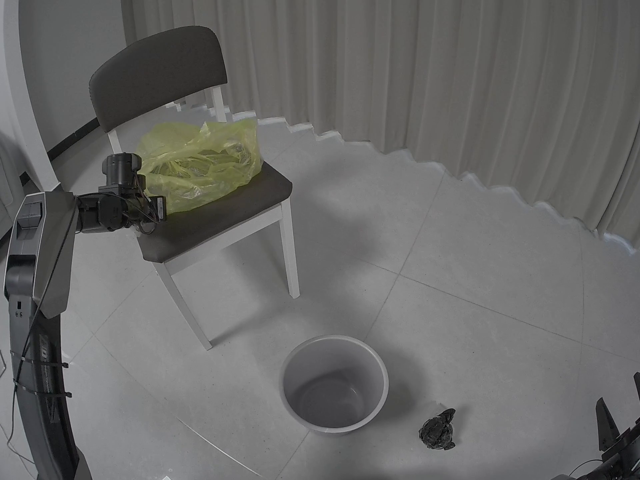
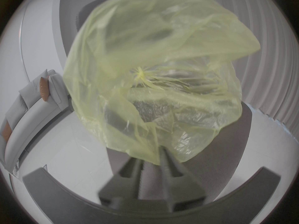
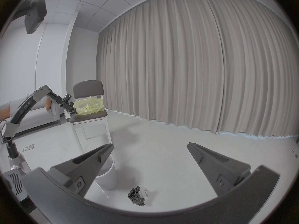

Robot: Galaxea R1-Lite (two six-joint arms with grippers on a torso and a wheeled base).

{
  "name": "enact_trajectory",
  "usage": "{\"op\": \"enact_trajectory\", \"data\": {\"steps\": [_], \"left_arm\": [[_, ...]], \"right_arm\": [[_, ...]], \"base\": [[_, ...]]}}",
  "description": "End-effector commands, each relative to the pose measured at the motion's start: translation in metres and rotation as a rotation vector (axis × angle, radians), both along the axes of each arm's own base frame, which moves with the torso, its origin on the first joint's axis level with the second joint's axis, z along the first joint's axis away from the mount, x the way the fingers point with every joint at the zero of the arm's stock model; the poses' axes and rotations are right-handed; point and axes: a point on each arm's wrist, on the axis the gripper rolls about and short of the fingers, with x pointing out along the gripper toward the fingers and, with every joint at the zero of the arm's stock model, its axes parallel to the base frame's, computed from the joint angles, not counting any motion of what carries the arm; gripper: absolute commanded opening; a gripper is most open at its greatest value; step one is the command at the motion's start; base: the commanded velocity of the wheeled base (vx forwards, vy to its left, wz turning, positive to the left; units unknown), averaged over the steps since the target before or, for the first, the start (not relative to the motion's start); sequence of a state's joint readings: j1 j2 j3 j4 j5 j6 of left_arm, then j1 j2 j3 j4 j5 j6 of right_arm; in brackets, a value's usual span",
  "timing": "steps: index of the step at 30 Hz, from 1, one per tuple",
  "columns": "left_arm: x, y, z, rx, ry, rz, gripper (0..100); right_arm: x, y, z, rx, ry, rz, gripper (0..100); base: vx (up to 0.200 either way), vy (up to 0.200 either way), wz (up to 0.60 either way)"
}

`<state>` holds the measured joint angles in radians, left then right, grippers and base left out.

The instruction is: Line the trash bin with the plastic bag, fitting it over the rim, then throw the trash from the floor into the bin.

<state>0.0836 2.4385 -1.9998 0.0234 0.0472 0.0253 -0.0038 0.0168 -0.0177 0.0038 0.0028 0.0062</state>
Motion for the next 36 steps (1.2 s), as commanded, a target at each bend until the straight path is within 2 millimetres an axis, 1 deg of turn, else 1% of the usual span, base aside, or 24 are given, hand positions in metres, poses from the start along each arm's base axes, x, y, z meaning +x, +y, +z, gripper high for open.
{"op": "enact_trajectory", "data": {"steps": [1,2,4,7,10,11,12,13,15,16,17,21,22,23,24,25,26,27,29,31,32,34,35,36], "left_arm": [[-0.008,0.004,0.023,-0.005,-0.043,0.013,0],[-0.011,0.004,0.032,-0.014,-0.058,0.019,0],[-0.014,0.003,0.039,-0.016,-0.063,0.019,0],[-0.023,-0.004,0.061,-0.035,-0.099,0.015,0],[-0.044,-0.019,0.106,-0.039,-0.194,-0.016,0],[-0.046,-0.020,0.111,-0.039,-0.206,-0.021,0],[-0.046,-0.020,0.111,-0.039,-0.206,-0.021,0],[-0.074,-0.031,0.151,-0.044,-0.286,-0.092,0],[-0.102,-0.044,0.176,-0.064,-0.317,-0.184,0],[-0.109,-0.047,0.182,-0.069,-0.328,-0.204,0],[-0.130,-0.054,0.199,-0.079,-0.348,-0.257,0],[-0.189,-0.078,0.235,-0.111,-0.340,-0.393,0],[-0.207,-0.087,0.243,-0.123,-0.333,-0.444,0],[-0.223,-0.095,0.250,-0.134,-0.333,-0.500,0],[-0.242,-0.104,0.258,-0.145,-0.342,-0.568,0],[-0.253,-0.109,0.264,-0.151,-0.349,-0.606,0],[-0.278,-0.121,0.271,-0.173,-0.346,-0.715,0],[-0.295,-0.132,0.272,-0.182,-0.322,-0.795,0],[-0.318,-0.145,0.266,-0.146,-0.250,-0.898,0],[-0.327,-0.147,0.259,-0.096,-0.198,-0.942,0],[-0.335,-0.146,0.255,-0.055,-0.179,-0.970,0],[-0.349,-0.147,0.249,-0.031,-0.164,-1.016,0],[-0.351,-0.147,0.249,-0.032,-0.164,-1.019,0],[-0.356,-0.147,0.244,-0.031,-0.149,-1.038,0]], "right_arm": [[0.000,0.000,-0.005,0.000,-0.001,0.000,100],[0.000,0.000,-0.005,0.000,0.000,0.000,100],[0.000,0.000,-0.005,0.000,-0.001,0.000,100],[0.000,0.000,-0.005,0.000,0.000,-0.002,100],[0.000,0.000,-0.005,-0.009,-0.001,0.000,100],[0.000,0.000,-0.005,-0.011,-0.001,0.003,100],[0.000,0.000,-0.005,-0.011,-0.001,0.003,100],[0.000,0.000,-0.004,-0.058,-0.008,0.016,100],[0.000,0.001,-0.004,-0.080,-0.010,0.036,100],[0.000,0.001,-0.004,-0.080,-0.010,0.036,100],[0.000,0.001,-0.004,-0.080,-0.010,0.036,100],[0.000,0.001,-0.003,-0.057,-0.022,0.025,100],[-0.003,0.000,0.009,-0.018,-0.084,0.016,100],[-0.009,0.000,0.030,0.056,-0.179,0.003,100],[-0.017,0.000,0.066,0.172,-0.278,0.013,100],[-0.019,0.000,0.083,0.232,-0.301,0.023,100],[-0.019,0.000,0.109,0.281,-0.288,0.040,100],[-0.017,0.000,0.117,0.259,-0.241,0.046,100],[-0.010,0.000,0.123,0.177,-0.140,0.109,100],[-0.002,0.001,0.127,0.120,-0.095,0.179,100],[0.006,0.002,0.132,0.081,-0.074,0.223,100],[0.022,0.004,0.148,0.059,-0.045,0.265,100],[0.023,0.004,0.149,0.060,-0.044,0.266,100],[0.034,0.005,0.157,0.059,-0.027,0.281,100]], "base": [[0.000,0.000,0.00],[0.000,0.000,0.00],[0.000,0.000,0.00],[0.000,0.000,0.00],[0.000,0.000,0.00],[0.000,0.000,0.00],[0.000,0.000,0.00],[0.000,0.000,0.00],[0.000,0.000,0.00],[0.000,0.000,0.00],[0.000,0.000,0.00],[0.000,0.000,0.00],[0.000,0.000,0.00],[0.000,0.000,0.00],[0.000,0.000,0.00],[0.000,0.000,0.00],[0.000,0.000,0.00],[0.000,0.000,0.00],[0.000,0.000,0.00],[0.000,0.000,0.00],[0.000,0.000,0.00],[0.000,0.000,0.00],[0.000,0.000,0.00],[0.000,0.000,0.00]]}}
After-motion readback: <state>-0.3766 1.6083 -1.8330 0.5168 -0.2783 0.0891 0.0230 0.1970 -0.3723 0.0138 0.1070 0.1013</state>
